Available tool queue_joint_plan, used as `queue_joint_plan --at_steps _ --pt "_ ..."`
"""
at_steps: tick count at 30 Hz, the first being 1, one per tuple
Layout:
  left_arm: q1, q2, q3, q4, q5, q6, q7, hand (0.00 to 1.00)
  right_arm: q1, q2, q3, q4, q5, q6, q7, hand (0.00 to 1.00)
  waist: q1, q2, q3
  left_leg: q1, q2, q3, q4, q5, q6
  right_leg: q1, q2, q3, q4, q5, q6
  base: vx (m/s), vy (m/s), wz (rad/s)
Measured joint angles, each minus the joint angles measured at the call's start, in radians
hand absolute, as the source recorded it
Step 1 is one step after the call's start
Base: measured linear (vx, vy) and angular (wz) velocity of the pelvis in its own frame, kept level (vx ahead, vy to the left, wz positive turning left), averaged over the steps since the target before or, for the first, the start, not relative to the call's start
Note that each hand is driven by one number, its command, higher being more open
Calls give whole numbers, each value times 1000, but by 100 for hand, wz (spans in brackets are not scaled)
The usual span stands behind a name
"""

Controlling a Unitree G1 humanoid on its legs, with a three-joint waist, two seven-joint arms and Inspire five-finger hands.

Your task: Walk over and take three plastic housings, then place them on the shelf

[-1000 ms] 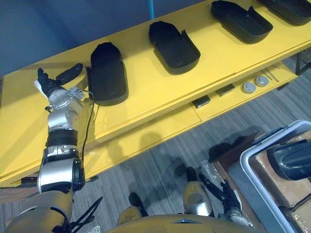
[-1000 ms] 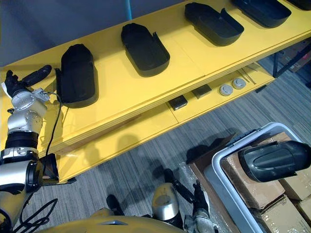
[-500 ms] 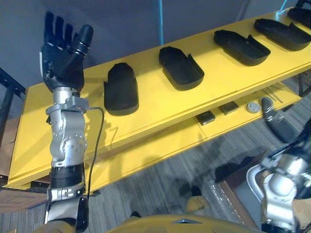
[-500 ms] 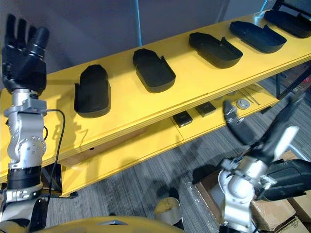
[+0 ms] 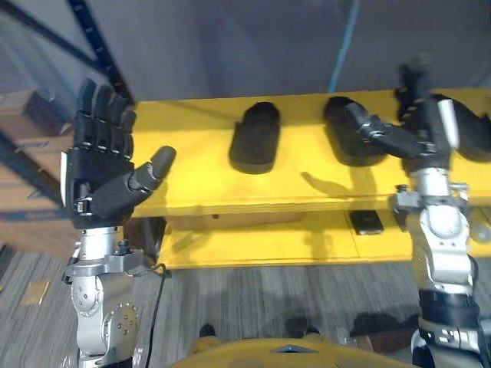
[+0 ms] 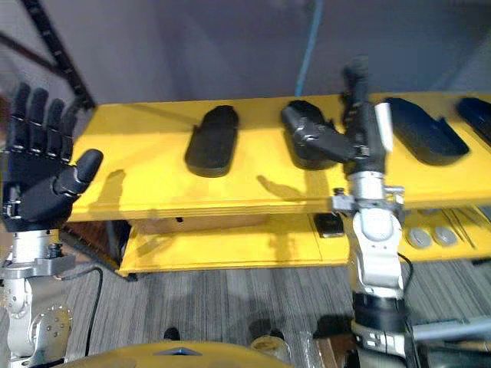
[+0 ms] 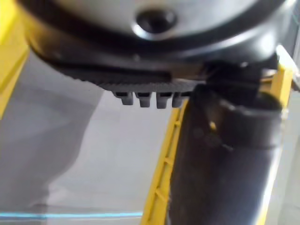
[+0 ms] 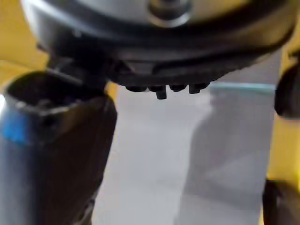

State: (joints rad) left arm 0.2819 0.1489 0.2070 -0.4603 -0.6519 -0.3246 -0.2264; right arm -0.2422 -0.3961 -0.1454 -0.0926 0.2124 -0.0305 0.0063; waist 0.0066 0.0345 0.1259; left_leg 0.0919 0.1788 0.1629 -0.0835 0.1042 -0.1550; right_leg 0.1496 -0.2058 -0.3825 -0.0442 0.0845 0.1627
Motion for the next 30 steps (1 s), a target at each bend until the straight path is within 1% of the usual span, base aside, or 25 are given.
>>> queue_joint_plan --at_steps 2,3,4,5,6,8,10,13,16,18,20,22,25,30 --pt "15 0 -5 0 0 -8 -6 100 -34 1 23 37 -4 19 -26 100 19 0 0 -11 -3 -14 0 5 3 0 -2 -13 0 0 0 -14 4 32" --pt "39 -1 -8 0 0 -14 -14 100 -85 9 41 96 -13 36 -72 100 30 -2 1 -18 -6 -28 0 10 4 3 -4 -27 0 0 0 -8 8 23" --pt "46 -2 -12 2 0 -15 -19 100 -102 13 43 119 -17 43 -98 100 37 -2 1 -18 -6 -31 0 11 4 6 -4 -29 0 0 0 -9 11 21" --pt "55 -3 -31 6 -1 -20 -26 100 -134 16 42 166 -48 49 -153 100 50 -2 1 -17 -8 -35 0 12 5 9 -6 -34 0 0 0 -10 12 12" --pt "69 -5 -52 6 -1 -23 -33 100 -170 20 42 207 -78 58 -204 100 52 -2 2 -21 -11 -42 0 14 6 10 -8 -39 0 0 0 -14 13 12" --pt "78 -5 -88 11 -1 -22 -44 100 -212 20 40 253 -90 66 -264 100 51 -2 2 -30 -14 -53 0 21 7 9 -9 -50 1 0 0 -20 11 15" --pt "78 -6 -122 27 -1 -21 -48 100 -253 20 40 300 -86 69 -289 100 52 0 4 -34 -14 -59 0 25 7 7 -9 -55 3 0 0 -35 7 10" --pt "76 -6 -142 60 -2 -19 -73 100 -307 21 51 372 -81 84 -272 100 55 4 9 -37 -13 -63 0 25 7 5 -9 -58 6 -1 -2 -37 8 3" --pt "66 -6 -159 69 -6 -15 -87 100 -387 20 77 516 -81 92 -275 100 61 10 20 -54 -13 -70 0 34 10 -11 -9 -63 11 -2 -3 -41 5 6" --pt "51 -6 -173 69 -5 -5 -102 100 -427 20 78 594 -79 109 -278 100 73 21 42 -64 -13 -79 0 40 10 -17 -10 -70 18 -2 -3 -51 3 11" --pt "47 -8 -177 71 -5 -5 -103 100 -449 20 81 644 -66 115 -263 100 80 29 49 -78 -13 -88 0 47 10 -27 -10 -77 25 -3 -4 -22 2 14" --pt "41 -8 -180 82 -5 -5 -103 100 -450 20 85 664 -44 120 -247 100 87 31 53 -82 -14 -94 0 52 10 -28 -10 -81 26 -2 -4 2 -1 9" --pt "41 -8 -181 123 -9 -4 -102 100 -471 20 121 700 -43 125 -198 100 93 32 61 -81 -14 -96 0 52 10 -27 -11 -81 27 -2 -3 0 0 0" --pt "40 -8 -192 144 -7 -2 -103 100 -558 -5 161 740 -49 135 -142 100 95 37 104 -83 -14 -100 0 53 11 -29 -12 -83 32 -2 -4 -21 6 1"
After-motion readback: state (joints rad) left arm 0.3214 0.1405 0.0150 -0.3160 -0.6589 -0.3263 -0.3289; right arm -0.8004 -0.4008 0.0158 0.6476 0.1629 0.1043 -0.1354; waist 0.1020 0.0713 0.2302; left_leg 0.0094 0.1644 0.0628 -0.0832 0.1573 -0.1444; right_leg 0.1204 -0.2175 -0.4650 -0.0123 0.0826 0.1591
